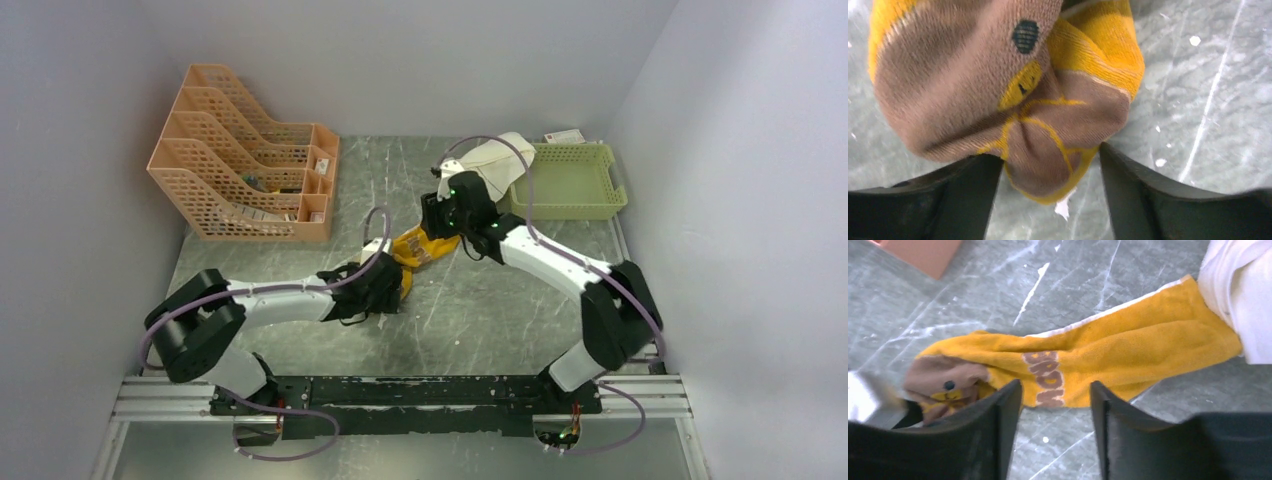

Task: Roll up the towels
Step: Pick up the towel at the center of the board, then flatten out the towel at the center of the board.

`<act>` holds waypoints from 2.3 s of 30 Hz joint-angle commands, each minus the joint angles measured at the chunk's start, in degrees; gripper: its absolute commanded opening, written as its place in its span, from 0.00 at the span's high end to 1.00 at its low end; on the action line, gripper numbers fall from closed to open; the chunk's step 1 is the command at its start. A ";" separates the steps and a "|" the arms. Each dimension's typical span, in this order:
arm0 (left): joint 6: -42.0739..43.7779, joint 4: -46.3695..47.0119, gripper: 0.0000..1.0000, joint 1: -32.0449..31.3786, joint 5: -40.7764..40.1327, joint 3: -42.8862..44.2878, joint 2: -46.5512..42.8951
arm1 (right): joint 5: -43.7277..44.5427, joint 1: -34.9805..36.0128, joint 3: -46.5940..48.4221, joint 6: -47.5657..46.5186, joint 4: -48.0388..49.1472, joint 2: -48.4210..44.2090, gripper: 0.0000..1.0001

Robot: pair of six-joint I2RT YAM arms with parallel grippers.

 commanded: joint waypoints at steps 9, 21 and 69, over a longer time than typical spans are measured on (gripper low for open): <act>4.63 7.12 0.93 -0.90 1.36 4.03 -0.89 | -6.32 0.11 -13.56 3.17 0.84 -20.49 0.35; 10.14 4.49 0.93 -0.49 15.23 11.81 -23.23 | -32.09 0.28 -32.25 15.03 28.50 -26.97 0.21; 9.78 -9.62 0.34 -4.19 8.11 10.99 -27.14 | -17.55 0.29 1.00 -2.51 -17.74 -26.12 1.00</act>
